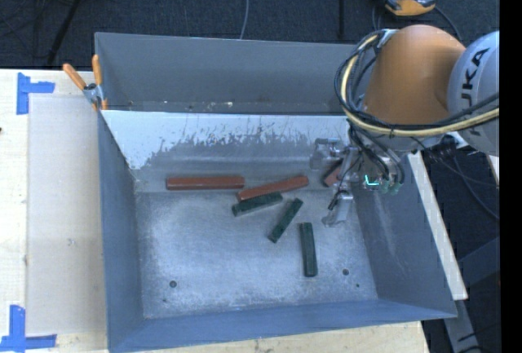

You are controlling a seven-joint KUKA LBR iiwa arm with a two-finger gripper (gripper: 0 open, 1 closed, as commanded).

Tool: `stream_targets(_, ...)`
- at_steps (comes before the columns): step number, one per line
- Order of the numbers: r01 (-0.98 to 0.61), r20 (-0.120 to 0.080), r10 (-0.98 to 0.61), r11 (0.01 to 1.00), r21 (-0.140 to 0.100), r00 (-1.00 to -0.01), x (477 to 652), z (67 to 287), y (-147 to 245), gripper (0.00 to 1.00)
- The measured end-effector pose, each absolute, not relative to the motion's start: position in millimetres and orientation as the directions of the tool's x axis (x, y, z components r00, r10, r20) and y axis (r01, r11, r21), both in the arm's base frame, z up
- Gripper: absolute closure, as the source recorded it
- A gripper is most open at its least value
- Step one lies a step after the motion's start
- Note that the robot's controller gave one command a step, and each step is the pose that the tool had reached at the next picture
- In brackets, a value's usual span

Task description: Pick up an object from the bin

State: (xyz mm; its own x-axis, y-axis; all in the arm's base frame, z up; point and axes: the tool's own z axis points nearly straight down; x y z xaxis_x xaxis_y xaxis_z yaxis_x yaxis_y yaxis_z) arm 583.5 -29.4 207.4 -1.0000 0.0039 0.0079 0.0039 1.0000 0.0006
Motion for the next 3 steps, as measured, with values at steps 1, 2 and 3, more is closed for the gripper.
stream_targets(1, 0.003, 0.000, 0.003, 1.000, 0.000, -1.000, 585.1, 211.2, -29.3, 0.00)
stream_targets(2, 0.039, -0.008, 0.039, 0.999, 0.001, -0.999, 588.2, 172.6, -30.7, 0.00)
stream_targets(3, -0.089, -0.001, -0.089, 0.996, 0.000, -0.996, 596.1, 112.3, -31.1, 0.00)
